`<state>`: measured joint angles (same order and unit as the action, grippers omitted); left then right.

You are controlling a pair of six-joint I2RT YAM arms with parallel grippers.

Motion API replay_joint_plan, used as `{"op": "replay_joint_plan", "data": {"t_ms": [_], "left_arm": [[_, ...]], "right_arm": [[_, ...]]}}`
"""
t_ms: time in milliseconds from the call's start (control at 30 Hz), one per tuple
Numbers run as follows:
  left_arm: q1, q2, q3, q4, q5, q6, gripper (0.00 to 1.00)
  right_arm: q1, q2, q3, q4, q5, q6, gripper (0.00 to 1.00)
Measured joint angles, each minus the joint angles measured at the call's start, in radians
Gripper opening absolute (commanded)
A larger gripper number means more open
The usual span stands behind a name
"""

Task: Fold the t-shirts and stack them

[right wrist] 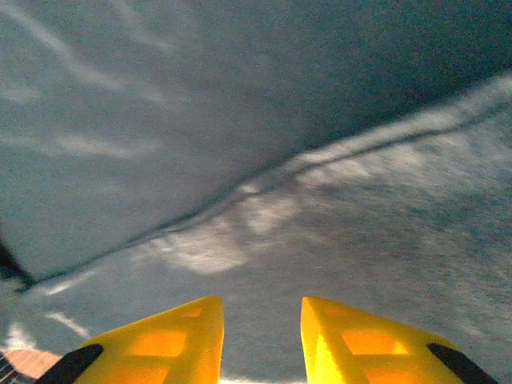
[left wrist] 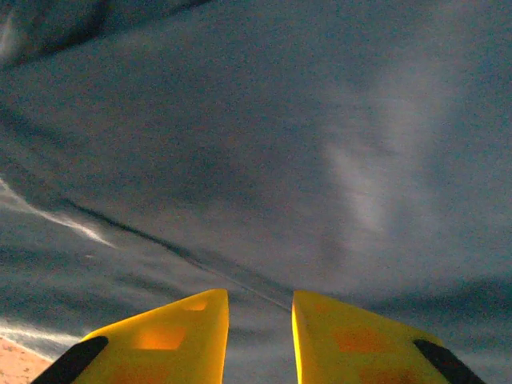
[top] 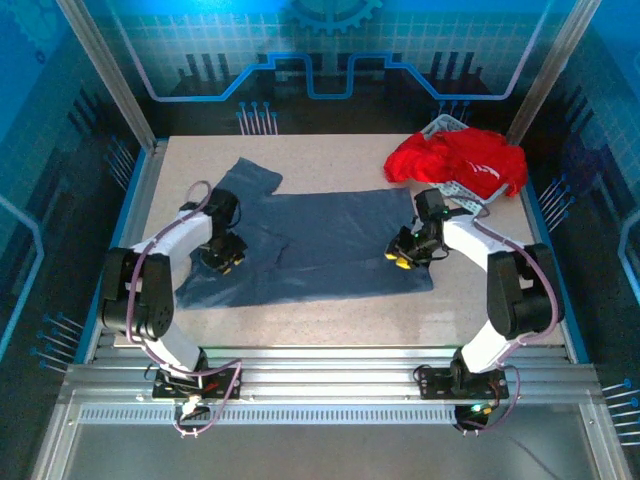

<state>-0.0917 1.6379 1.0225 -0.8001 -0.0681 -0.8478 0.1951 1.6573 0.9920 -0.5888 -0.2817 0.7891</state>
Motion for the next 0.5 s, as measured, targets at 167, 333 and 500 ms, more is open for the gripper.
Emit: {"op": "replay_joint_plan", "data": {"t_ms": [167,333,500], "left_arm": [[0.025,0.062,-0.053,0.035,0.044,-0.113,0.28],[0.031,0.032,-0.089,0.061,0.046,-0.19,0.28],[0.055,-0.039,-0.163,0.074,0.035,-0.233,0.28]], "right_arm": [[0.0,0.092,0.002,-0.064,0.044,0.023,0.31],[0.032,0.101,0.024,-0.127,0.071,0.034,0.33],[0.106,0.075,-0.015,-0.19,0.069,0.065,0.35]]}}
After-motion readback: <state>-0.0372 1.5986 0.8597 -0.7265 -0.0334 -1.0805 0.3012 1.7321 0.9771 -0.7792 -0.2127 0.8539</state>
